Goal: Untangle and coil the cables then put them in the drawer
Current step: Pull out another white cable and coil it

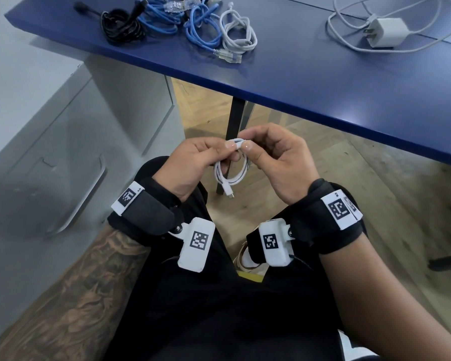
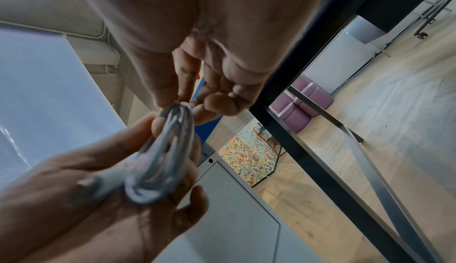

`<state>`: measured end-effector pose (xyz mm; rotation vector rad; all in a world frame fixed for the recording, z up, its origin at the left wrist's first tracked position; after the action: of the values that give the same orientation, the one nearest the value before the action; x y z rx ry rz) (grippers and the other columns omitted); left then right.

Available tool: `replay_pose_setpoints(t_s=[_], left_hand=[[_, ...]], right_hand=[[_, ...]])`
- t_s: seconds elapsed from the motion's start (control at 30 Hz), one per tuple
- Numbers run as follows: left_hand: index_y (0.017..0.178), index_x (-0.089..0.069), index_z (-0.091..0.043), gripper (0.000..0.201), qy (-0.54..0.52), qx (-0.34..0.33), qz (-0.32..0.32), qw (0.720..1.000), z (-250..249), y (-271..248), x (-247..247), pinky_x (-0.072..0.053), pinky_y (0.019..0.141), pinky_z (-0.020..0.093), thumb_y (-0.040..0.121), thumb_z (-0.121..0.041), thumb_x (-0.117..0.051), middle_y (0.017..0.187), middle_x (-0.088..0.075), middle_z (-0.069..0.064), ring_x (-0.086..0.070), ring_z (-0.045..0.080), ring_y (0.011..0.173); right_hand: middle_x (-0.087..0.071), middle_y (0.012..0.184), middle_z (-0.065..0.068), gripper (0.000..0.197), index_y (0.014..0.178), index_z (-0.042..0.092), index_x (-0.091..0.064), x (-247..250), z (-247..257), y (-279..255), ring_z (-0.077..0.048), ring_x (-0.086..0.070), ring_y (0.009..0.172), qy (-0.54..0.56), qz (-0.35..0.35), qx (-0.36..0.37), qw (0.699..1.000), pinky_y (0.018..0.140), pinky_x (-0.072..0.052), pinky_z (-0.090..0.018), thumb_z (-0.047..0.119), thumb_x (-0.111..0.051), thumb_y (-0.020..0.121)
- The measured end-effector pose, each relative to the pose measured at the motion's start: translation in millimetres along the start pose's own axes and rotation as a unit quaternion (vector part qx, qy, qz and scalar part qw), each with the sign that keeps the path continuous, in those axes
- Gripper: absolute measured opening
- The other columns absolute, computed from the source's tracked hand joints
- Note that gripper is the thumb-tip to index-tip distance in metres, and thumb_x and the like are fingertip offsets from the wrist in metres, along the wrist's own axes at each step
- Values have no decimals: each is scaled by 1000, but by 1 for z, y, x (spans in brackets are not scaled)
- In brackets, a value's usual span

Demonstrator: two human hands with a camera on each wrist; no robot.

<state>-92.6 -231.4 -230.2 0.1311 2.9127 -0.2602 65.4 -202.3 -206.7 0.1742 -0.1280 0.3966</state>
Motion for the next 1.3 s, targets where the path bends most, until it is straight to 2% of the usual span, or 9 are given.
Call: replay_pose_setpoints(t_s=[0.1, 0.2, 0.4, 0.6, 0.8, 0.97, 1.07, 1.2, 1.3], left_hand=[[89, -64, -8, 24, 17, -18, 40, 999, 0, -2, -9, -48, 65, 29, 100, -19, -46, 65, -57, -1, -54, 16, 60], [88, -57, -6, 25, 5, -10, 28, 1000, -2, -2, -13, -35, 54, 22, 104, -13, -39, 56, -53, -11, -39, 6, 50], [77, -54, -5, 19, -61, 11, 28, 998, -7, -2, -16, -29, 47, 19, 92, -15, -48, 50, -46, -9, -31, 7, 47], [78, -59, -8, 14, -83, 12, 39, 996, -4, -4, -18, -36, 51, 21, 88, -13, -52, 56, -43, -5, -32, 14, 55], [94, -58, -7, 8, -16, -31, 43, 998, -1, -3, -16, -46, 61, 25, 91, -13, -54, 67, -60, -2, -52, 15, 59], [97, -50, -13, 11, 25, -40, 48, 998, 0, 0, -12, -45, 55, 23, 88, -8, -56, 76, -57, 6, -51, 12, 57], [96, -50, -15, 6, 45, -54, 3, 998, 0, 1, -8, -44, 51, 20, 91, -15, -52, 76, -56, 4, -48, 8, 55], [94, -47, -12, 3, -40, -44, -11, 998, 1, 3, -6, -36, 49, 19, 91, -11, -49, 68, -59, -1, -40, 7, 50], [92, -45, -12, 8, -85, -24, 0, 996, 4, 3, -8, -34, 48, 17, 95, -4, -45, 67, -61, 0, -40, 7, 49]], right_hand=[[-70, 96, -11, 11, 105, 6, -66, 1, 0, 0, -20, -66, 83, 8, 6, -14, 1000, 75, -56, -29, 7, -63, 95], [-68, 91, -5, 6, 102, 12, -62, -2, -2, -1, -16, -63, 81, 29, 20, -53, 998, 76, -55, -39, 11, -58, 98], [-70, 100, -24, 23, 105, 13, -71, -8, -5, -3, -47, -64, 90, 131, 20, -107, 985, 89, -52, -60, 27, -61, 91], [-71, 90, -8, 16, 102, 8, -66, -6, -7, -3, -18, -69, 78, 213, 50, -131, 967, 74, -57, -30, 10, -62, 88], [-68, 92, -14, 17, 101, 8, -64, -4, -14, -3, -27, -65, 77, 210, 31, -131, 968, 75, -57, -38, 8, -65, 84], [-64, 89, -11, 19, 91, 13, -63, -7, -17, -5, -19, -63, 74, 187, 23, -145, 971, 70, -55, -28, 4, -71, 76], [-66, 91, -10, 15, 97, 13, -67, -6, -11, -6, -19, -63, 79, 125, 4, -102, 987, 74, -57, -31, 10, -72, 84], [-69, 104, -20, 19, 108, 14, -69, -8, -8, -4, -29, -68, 86, 107, -24, -110, 988, 79, -60, -49, 24, -60, 95], [-71, 92, -14, 21, 112, 5, -67, -12, -10, -3, -22, -69, 81, 154, 11, -178, 972, 80, -59, -39, 17, -54, 100]])
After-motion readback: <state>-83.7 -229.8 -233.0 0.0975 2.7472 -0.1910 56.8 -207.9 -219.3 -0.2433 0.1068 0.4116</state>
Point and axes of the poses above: each hand's wrist, its own y-axis towards the middle knuckle, its own x-axis out of the back of the hand, z = x × y, the point moved 4 cm from there along y, towards the middle knuckle
